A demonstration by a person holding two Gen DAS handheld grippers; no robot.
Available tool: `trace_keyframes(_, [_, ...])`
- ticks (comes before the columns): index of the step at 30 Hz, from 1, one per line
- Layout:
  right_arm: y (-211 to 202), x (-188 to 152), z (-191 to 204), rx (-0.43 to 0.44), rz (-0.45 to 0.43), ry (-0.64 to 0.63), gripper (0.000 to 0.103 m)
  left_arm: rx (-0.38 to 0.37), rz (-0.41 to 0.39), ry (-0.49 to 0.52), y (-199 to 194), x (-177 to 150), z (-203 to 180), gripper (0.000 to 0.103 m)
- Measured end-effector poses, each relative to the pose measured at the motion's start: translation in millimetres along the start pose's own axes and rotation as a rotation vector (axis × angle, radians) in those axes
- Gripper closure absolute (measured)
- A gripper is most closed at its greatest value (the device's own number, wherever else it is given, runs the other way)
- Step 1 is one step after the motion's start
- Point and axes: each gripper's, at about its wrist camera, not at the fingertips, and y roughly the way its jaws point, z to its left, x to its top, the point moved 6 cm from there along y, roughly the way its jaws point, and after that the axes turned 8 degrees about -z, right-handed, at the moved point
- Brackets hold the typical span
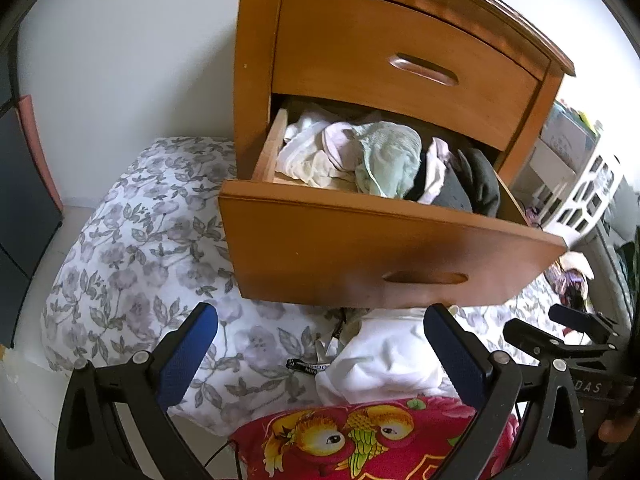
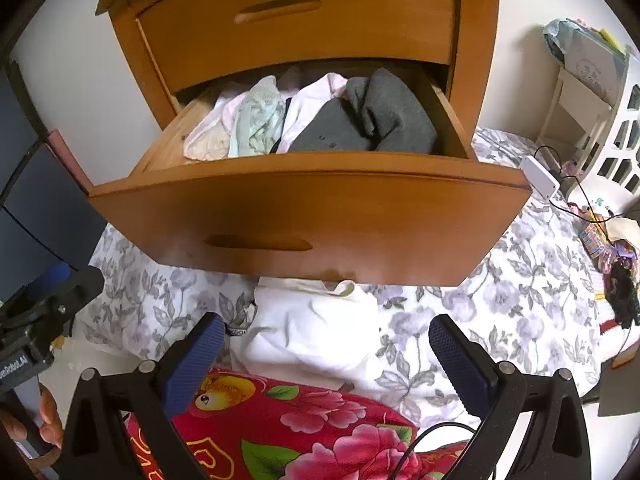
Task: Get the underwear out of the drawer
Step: 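Lower the white garment onto the bed below the drawer and open the right gripper, then move the open right gripper into the drawer over the dark grey garment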
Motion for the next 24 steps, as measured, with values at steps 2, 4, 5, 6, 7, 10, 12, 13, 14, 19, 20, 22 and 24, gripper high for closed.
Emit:
trace_keyframes(2, [-1,2,-2,0.000,-0.022,-0.005,0.000,0.003,-0.009,-0.018,1,1,2,0.000])
trace_keyframes(4, [-3,5,-3,0.001,-0.048,-0.013,0.000,0.005,-0.013,-0.031,3,3,3,0.000])
trace_keyframes(5, [-3,6,-3,0.001,-0.058,-0.014,0.000,0.005,-0.014,-0.037,3,3,3,0.000])
trace_keyframes(6, [-4,7,-4,0.001,-0.068,-0.016,0.000,0.001,-0.014,-0.042,4,3,3,0.000])
trace_keyframes(7, [-5,9,-4,0.005,-0.081,-0.018,0.000,-0.003,-0.014,-0.045,4,3,3,0.000])
trace_keyframes(10, [-8,13,-5,0.013,-0.109,-0.023,0.000,-0.012,-0.016,-0.055,5,4,2,0.000])
trace_keyframes(12, [-10,16,-7,0.006,-0.118,-0.023,0.000,-0.019,-0.016,-0.055,7,4,0,0.000])
trace_keyframes(13, [-11,17,-7,0.008,-0.122,-0.020,0.000,-0.019,-0.016,-0.054,7,4,0,0.000])
trace_keyframes(14, [-11,19,-8,0.012,-0.127,-0.017,0.000,-0.019,-0.019,-0.053,7,4,0,0.000])
trace_keyframes(19, [-15,30,-10,-0.002,-0.171,-0.016,0.000,-0.030,-0.024,-0.063,9,7,1,0.000])
trace_keyframes(20, [-16,32,-10,-0.006,-0.175,-0.020,0.000,-0.031,-0.026,-0.063,9,8,0,0.000])
trace_keyframes(22, [-17,38,-11,-0.013,-0.192,-0.022,0.000,-0.029,-0.030,-0.062,9,9,1,0.000])
trace_keyframes(24, [-19,43,-12,-0.010,-0.202,-0.020,0.000,-0.022,-0.032,-0.056,10,11,1,0.000])
